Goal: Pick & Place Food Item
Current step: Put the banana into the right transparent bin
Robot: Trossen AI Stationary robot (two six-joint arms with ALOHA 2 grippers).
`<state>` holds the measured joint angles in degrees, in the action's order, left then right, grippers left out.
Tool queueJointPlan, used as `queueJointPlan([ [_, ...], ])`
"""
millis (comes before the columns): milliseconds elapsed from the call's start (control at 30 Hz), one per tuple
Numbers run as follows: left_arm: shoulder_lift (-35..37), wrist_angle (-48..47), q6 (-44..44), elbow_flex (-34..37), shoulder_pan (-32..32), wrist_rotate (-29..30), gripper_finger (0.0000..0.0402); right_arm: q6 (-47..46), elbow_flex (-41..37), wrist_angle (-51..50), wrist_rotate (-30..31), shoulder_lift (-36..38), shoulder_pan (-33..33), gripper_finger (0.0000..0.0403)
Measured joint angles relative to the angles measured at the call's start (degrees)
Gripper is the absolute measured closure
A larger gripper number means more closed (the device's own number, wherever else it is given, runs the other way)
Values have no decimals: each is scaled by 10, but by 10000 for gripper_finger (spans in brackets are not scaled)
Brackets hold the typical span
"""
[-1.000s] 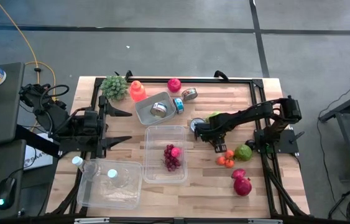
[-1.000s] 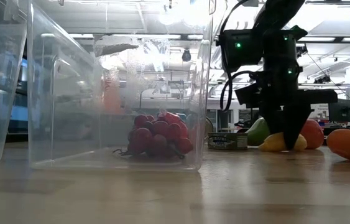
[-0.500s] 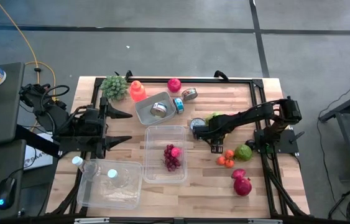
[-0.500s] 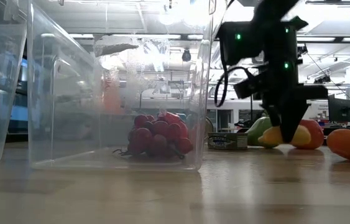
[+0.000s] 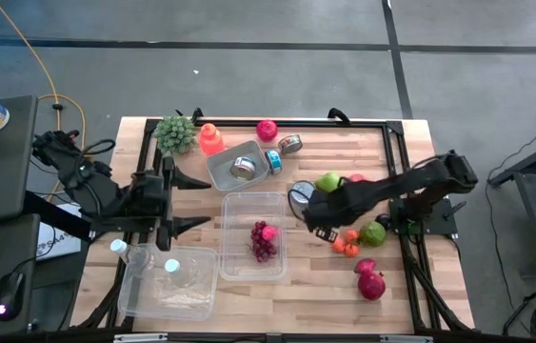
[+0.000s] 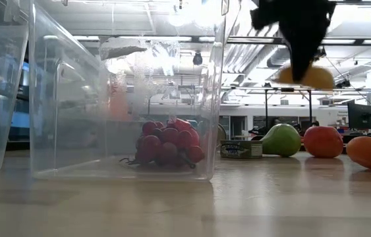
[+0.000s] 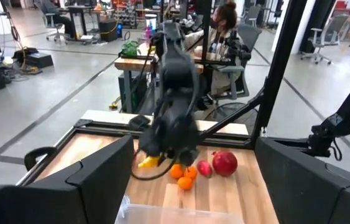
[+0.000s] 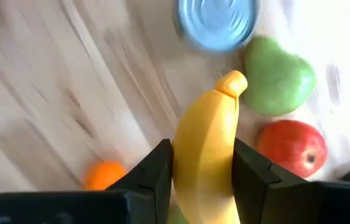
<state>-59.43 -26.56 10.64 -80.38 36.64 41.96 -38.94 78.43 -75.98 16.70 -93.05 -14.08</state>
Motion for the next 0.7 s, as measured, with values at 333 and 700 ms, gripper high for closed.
queueJointPlan([
  [333,3,-26,-43,0,7,-16,74,-252,88,69,183,22,-147,298],
  [700,5,-46,-45,0,34,-16,74,4,101,435,175,-7,-77,298],
])
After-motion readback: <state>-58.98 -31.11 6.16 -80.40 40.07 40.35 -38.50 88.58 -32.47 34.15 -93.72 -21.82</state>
